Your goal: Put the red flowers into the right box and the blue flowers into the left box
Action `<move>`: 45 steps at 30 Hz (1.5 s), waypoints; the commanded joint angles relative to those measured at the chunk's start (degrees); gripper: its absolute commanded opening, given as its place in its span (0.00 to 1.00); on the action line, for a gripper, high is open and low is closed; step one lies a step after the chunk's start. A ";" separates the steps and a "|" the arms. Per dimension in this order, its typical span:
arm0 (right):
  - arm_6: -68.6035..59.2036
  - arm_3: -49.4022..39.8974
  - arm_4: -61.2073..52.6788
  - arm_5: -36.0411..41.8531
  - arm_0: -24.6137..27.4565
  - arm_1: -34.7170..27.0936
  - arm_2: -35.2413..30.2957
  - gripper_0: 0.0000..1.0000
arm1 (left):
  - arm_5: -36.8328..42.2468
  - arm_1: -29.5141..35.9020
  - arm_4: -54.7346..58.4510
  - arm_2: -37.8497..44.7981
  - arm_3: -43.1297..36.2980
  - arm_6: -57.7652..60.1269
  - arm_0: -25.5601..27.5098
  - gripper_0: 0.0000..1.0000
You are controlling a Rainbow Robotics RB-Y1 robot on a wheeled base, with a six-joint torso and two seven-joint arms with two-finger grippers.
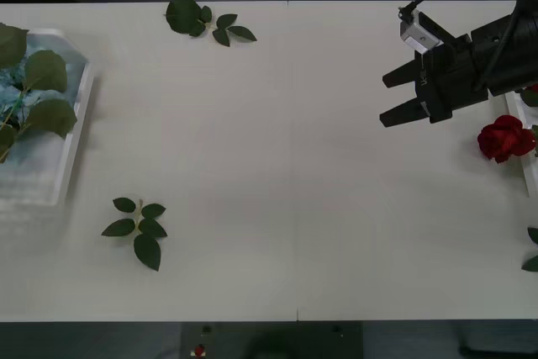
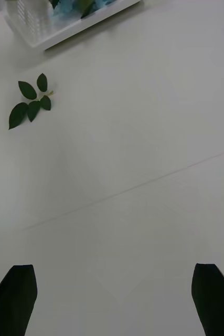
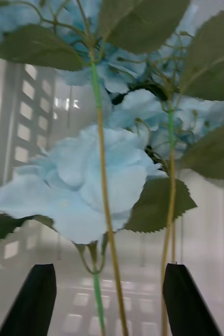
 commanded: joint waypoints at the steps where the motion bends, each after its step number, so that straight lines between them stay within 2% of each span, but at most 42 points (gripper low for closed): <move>1: 1.79 -0.82 -0.36 -0.01 -0.69 -0.21 -0.85 0.86 | 7.95 1.23 10.93 3.81 -1.56 -3.49 0.44 0.85; 6: 1.79 -0.82 -0.36 -0.01 -0.69 -0.21 -0.85 0.86 | 16.65 3.08 28.25 3.37 -1.56 -7.27 -1.05 0.86; 12: 1.79 -0.82 -0.36 -0.01 -0.69 -0.21 -0.85 0.86 | 16.65 4.75 40.82 -2.43 -1.56 -8.24 -4.30 0.87; 15: 1.79 -0.82 -0.36 -0.01 -0.69 -0.21 -0.85 0.86 | 14.46 5.71 47.23 -7.97 -1.83 -9.11 -6.15 0.87; 20: 1.79 -0.82 -0.36 -0.01 -0.69 -0.21 -0.85 0.87 | -0.05 9.76 55.67 -23.00 -6.05 -13.33 -7.29 0.87; 24: 1.79 -0.82 -0.36 -0.01 -0.69 -0.21 -0.85 0.96 | -13.23 13.54 62.00 -35.39 -9.74 -18.08 -8.43 0.86; 26: 1.79 -0.82 -0.36 -0.01 -0.69 -0.21 -0.85 0.96 | -18.94 15.29 64.11 -40.75 -11.32 -19.84 -9.75 0.86; 27: 1.79 -0.82 -0.36 -0.01 -0.69 -0.21 -0.85 0.96 | -18.94 15.29 64.11 -40.75 -11.32 -19.84 -9.75 0.86; 28: 1.79 -0.82 -0.36 -0.01 -0.69 -0.21 -0.85 0.96 | -23.42 16.52 65.60 -44.79 -12.81 -20.80 -10.98 0.87; 32: 1.79 -0.82 -0.36 -0.01 -0.69 -0.21 -0.85 0.96 | -33.27 18.28 67.10 -53.14 -17.47 -21.24 -13.97 0.87; 38: 1.79 -0.82 -0.36 -0.01 -0.69 -0.21 -0.85 0.96 | -45.48 19.51 69.64 -61.93 -23.89 -21.24 -19.33 0.87; 42: 1.79 -0.82 -0.36 -0.01 -0.69 -0.21 -0.85 0.97 | -49.44 19.51 69.64 -66.33 -24.15 -21.33 -22.41 0.87; 45: 1.79 -0.82 -0.36 -0.01 -0.69 -0.21 -0.85 0.96 | -50.67 19.51 68.68 -68.17 -23.71 -21.33 -22.50 0.87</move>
